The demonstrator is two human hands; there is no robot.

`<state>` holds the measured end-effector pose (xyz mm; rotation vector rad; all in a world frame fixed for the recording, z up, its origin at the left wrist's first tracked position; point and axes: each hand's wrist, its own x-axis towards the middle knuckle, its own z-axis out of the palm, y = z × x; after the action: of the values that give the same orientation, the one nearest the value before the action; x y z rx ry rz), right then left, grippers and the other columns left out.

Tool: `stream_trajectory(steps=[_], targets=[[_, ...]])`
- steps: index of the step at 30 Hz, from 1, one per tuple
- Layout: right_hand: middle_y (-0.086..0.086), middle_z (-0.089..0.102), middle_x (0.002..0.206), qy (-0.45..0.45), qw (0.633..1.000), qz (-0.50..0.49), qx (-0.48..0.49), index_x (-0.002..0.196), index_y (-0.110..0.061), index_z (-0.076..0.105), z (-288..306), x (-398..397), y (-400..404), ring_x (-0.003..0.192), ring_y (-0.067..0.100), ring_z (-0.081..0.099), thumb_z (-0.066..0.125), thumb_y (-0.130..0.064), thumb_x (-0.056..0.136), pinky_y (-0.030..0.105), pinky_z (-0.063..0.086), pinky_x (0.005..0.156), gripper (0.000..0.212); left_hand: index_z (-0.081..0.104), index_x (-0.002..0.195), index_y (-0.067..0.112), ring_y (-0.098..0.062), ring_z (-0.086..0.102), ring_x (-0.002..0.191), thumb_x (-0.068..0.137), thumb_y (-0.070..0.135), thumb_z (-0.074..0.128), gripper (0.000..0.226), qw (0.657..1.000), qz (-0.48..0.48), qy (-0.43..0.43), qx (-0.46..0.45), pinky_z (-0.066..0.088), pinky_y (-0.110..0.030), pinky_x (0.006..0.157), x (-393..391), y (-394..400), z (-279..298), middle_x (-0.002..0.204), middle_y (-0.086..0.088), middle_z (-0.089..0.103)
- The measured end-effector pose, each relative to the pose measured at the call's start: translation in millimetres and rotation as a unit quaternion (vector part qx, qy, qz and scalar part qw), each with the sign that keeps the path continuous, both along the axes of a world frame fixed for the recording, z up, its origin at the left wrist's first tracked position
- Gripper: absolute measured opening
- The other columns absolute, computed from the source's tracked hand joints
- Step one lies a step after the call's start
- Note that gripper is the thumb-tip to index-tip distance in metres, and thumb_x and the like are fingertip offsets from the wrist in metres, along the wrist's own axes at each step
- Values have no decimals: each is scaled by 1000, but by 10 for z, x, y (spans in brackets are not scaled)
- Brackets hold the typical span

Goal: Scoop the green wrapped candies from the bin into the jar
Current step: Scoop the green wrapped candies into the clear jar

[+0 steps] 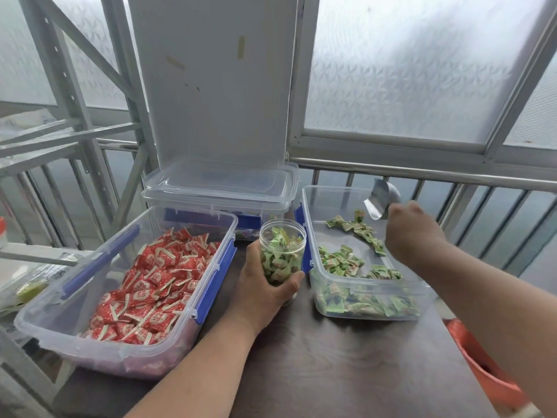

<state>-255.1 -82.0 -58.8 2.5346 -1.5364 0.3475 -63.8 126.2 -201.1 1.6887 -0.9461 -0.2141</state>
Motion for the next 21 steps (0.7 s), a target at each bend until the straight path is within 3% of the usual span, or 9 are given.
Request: stream_trajectory(steps=[4, 8, 12, 14, 16, 21], targets=[[8, 35, 98, 87, 996, -22, -18, 130, -11, 63, -165, 169, -115, 69, 28, 51, 51, -10, 99, 40, 47, 60, 34, 40, 128, 51, 17, 62, 110, 74, 63, 90, 74, 1000, 0, 0, -13, 46, 2, 80, 15, -16, -24, 121, 24, 66], [13, 60, 115, 94, 994, -18, 55, 127, -9, 60, -306, 207, -217, 91, 31, 61, 56, -8, 93, 37, 46, 69, 35, 41, 129, 52, 14, 64, 111, 74, 62, 91, 75, 1000, -3, 4, -22, 46, 1, 81, 19, -19, -35, 122, 25, 67], [8, 63, 105, 89, 988, 28, 119, 124, -6, 67, -381, 185, -277, 102, 27, 64, 50, -12, 99, 38, 49, 91, 30, 42, 130, 52, 11, 66, 111, 73, 64, 91, 76, 1000, -2, 7, -28, 49, -4, 82, 15, -21, -39, 121, 27, 67], [5, 66, 114, 83, 986, 53, 137, 131, -12, 65, -393, 188, -250, 111, 26, 64, 47, -17, 104, 35, 44, 100, 32, 42, 131, 51, 10, 67, 110, 73, 64, 91, 77, 999, -2, 6, -33, 52, -10, 84, 18, -26, -47, 120, 27, 67], [8, 69, 119, 84, 982, 75, 151, 134, -15, 62, -398, 216, -221, 108, 28, 65, 48, -21, 106, 33, 49, 89, 32, 42, 130, 51, 10, 67, 110, 73, 64, 91, 76, 999, -5, 5, -36, 52, -11, 84, 17, -29, -47, 121, 31, 66], [5, 72, 94, 36, 987, 95, 121, 116, -21, 70, -393, 246, -188, 87, 27, 67, 52, -12, 95, 39, 58, 80, 29, 42, 132, 48, 10, 67, 110, 74, 62, 91, 77, 999, -8, 4, -34, 52, -9, 85, 19, -19, -34, 120, 27, 66]])
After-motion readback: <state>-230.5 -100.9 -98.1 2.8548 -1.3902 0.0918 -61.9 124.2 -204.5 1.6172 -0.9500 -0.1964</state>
